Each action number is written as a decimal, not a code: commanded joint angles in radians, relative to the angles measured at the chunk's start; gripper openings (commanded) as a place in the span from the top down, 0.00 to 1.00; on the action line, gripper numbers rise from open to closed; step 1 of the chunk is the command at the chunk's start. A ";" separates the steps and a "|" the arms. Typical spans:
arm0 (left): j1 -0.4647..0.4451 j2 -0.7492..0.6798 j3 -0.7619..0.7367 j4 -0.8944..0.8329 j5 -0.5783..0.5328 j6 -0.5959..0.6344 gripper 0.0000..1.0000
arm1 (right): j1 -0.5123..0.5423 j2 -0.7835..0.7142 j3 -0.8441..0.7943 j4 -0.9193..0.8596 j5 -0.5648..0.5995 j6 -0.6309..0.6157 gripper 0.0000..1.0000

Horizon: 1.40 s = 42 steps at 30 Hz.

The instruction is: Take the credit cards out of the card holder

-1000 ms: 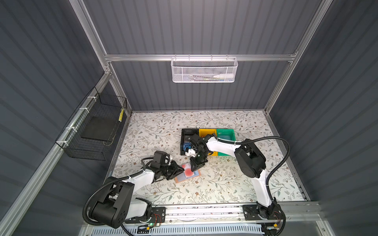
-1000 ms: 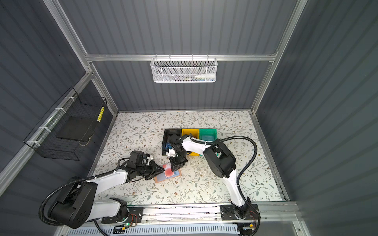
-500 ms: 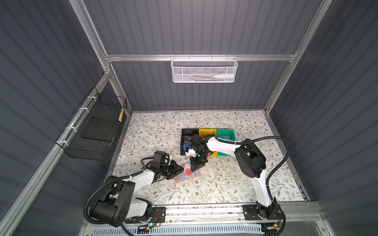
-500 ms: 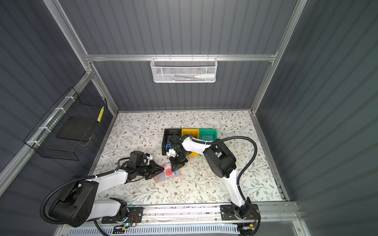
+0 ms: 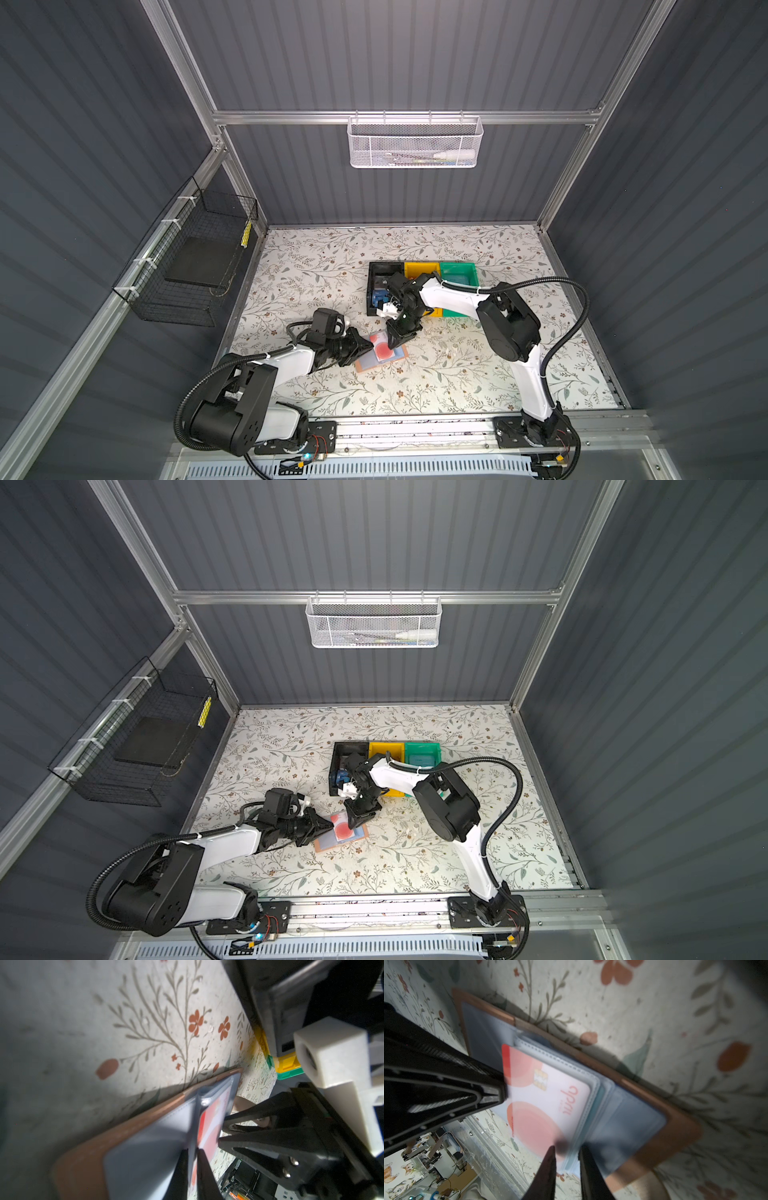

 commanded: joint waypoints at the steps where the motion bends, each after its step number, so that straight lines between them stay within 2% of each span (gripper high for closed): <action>1: -0.008 0.003 -0.001 0.010 -0.003 -0.005 0.88 | 0.002 0.022 -0.034 -0.022 0.049 -0.004 0.76; 21: -0.019 0.052 0.014 0.042 0.002 -0.013 0.88 | 0.001 0.025 -0.040 -0.017 0.045 -0.003 0.75; 27: -0.021 0.052 0.001 0.032 0.002 -0.005 0.94 | 0.000 0.023 -0.043 -0.020 0.046 -0.003 0.75; 34: -0.020 0.005 -0.015 -0.093 -0.036 0.045 1.00 | -0.001 0.025 -0.044 -0.021 0.045 -0.003 0.75; 42: -0.018 -0.029 0.018 -0.266 -0.105 0.113 1.00 | -0.003 0.029 -0.044 -0.027 0.043 -0.005 0.75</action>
